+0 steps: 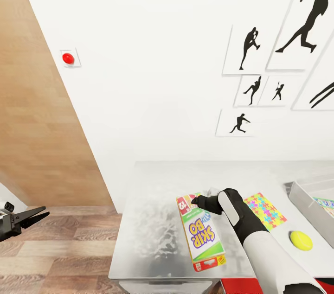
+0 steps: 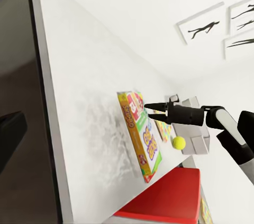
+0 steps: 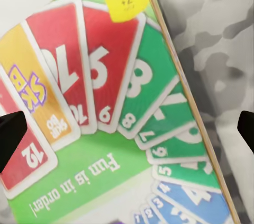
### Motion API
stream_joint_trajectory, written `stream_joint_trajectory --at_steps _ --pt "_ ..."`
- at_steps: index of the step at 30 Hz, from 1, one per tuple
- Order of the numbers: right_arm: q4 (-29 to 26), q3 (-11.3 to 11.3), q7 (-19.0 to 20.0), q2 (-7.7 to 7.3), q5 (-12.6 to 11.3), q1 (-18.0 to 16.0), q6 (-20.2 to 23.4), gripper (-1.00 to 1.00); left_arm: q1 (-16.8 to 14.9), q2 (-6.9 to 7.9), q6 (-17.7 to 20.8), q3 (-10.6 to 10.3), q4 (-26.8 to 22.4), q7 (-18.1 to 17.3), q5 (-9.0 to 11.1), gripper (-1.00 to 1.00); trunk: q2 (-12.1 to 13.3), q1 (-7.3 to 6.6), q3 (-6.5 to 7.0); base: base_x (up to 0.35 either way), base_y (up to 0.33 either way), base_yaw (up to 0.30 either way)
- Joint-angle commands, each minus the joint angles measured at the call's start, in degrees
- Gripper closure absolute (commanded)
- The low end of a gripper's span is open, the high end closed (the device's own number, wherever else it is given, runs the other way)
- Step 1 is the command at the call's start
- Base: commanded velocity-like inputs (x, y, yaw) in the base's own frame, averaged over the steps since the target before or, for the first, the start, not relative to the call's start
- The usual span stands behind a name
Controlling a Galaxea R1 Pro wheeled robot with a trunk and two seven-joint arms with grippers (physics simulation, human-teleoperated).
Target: Put all the toys in the child's room - the three board games (two on the bed and one on the table), the two jigsaw puzzles on the table, and the tennis ball on the table - inside the toy box on the table in the child's room.
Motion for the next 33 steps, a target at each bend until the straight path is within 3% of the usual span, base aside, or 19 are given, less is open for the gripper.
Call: stream_joint_trajectory --at_steps 1,19,33 --pt "-0.07 0.13 -0.58 -0.02 -0.61 -0.03 0.15 -1.00 -0.04 0.02 0.61 -0.01 0.00 -0.23 -0.04 -1.00 -0.12 0.03 -0.18 0.000 0.000 0.000" --pt "-0.07 0.13 -0.49 -0.02 -0.61 -0.03 0.15 -1.00 -0.04 0.05 0.61 0.03 -0.01 -0.23 -0.04 -1.00 -0.12 0.03 -0.35 0.000 0.060 0.000" --pt "-0.07 0.13 -0.40 -0.02 -0.61 -0.06 0.18 -1.00 -0.04 0.05 0.61 0.03 -0.01 -0.23 -0.04 -1.00 -0.12 0.03 -0.35 0.000 0.262 0.000"
